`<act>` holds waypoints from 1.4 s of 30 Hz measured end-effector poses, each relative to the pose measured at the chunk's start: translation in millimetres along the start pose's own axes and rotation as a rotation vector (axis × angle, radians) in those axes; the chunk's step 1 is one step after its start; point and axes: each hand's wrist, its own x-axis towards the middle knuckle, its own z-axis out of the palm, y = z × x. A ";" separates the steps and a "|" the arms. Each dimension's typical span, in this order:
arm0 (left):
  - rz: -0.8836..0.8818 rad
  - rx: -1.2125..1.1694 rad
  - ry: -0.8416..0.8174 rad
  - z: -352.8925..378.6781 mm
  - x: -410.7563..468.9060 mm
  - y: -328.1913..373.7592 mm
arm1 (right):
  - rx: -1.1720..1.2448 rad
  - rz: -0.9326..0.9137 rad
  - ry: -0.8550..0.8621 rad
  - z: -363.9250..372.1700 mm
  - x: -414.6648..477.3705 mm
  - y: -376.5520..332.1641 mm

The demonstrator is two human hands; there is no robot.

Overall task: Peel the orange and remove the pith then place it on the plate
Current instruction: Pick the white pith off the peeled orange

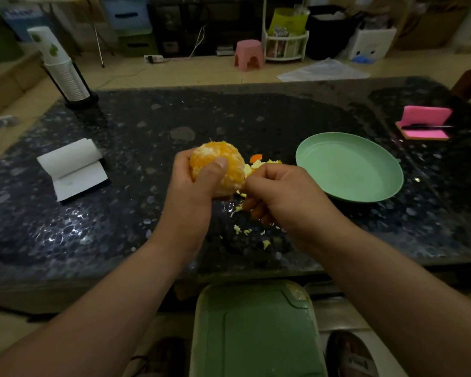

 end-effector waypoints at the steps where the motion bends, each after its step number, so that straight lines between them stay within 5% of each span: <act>1: -0.043 -0.070 0.007 0.7 0.8 1.7 | 0.032 -0.001 -0.007 -0.1 -0.2 -0.3; 16: -0.358 -0.432 -0.081 -6.7 4.9 20.2 | 0.122 -0.040 -0.058 -7.2 8.0 7.9; 19: -0.395 -0.442 -0.081 -8.7 5.6 19.8 | -0.031 -0.040 0.010 -12.3 15.4 13.8; 25: -0.399 -0.421 -0.089 -7.9 3.6 18.6 | -0.720 -0.219 0.155 -15.3 26.6 29.4; 33: -0.352 -0.395 -0.119 -5.5 3.7 19.2 | -0.482 -0.550 0.207 -10.6 6.9 7.1; 42: -0.306 -0.188 -0.083 -1.9 2.1 10.5 | -0.678 -0.649 0.211 -18.7 3.6 9.5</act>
